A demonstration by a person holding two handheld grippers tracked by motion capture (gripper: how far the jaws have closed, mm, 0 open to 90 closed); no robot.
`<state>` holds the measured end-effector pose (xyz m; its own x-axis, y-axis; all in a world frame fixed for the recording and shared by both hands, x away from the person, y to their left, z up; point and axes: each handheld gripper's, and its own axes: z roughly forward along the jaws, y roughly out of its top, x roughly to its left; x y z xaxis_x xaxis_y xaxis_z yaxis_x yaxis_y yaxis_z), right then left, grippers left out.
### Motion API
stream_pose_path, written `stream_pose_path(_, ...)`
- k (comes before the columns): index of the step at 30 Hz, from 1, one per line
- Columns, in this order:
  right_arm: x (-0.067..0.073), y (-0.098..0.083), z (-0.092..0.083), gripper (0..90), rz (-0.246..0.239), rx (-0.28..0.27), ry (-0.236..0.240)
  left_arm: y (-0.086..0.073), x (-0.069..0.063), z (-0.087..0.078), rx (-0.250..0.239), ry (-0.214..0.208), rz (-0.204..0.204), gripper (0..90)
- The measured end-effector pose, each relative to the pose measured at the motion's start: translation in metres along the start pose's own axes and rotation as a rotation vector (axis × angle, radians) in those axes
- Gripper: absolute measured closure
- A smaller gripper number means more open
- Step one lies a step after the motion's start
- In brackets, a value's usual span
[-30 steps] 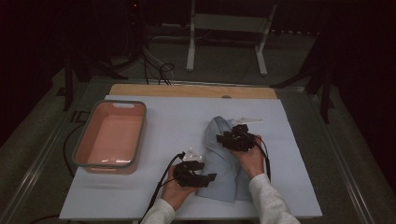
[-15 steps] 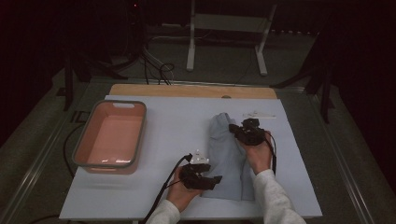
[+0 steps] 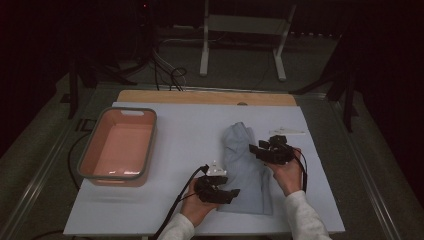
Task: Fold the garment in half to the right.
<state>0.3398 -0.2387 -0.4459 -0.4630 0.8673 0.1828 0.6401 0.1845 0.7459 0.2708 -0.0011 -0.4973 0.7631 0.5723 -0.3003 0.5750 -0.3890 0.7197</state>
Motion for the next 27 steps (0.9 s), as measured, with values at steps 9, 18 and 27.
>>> stream_pose_path(9, -0.009, -0.040, -0.013, 49.6, 0.008, 0.071, 0.056, 0.000, 0.000, 0.000, -0.005, 0.002, -0.008, 37.9)
stream_pose_path(18, -0.014, -0.052, -0.023, 89.0, 0.019, 0.058, 0.059, 0.003, -0.002, 0.002, -0.003, 0.002, 0.000, 37.9)
stream_pose_path(27, -0.017, -0.051, -0.046, 89.4, 0.005, 0.020, -0.017, 0.007, -0.011, 0.008, 0.002, -0.024, 0.019, 38.8)
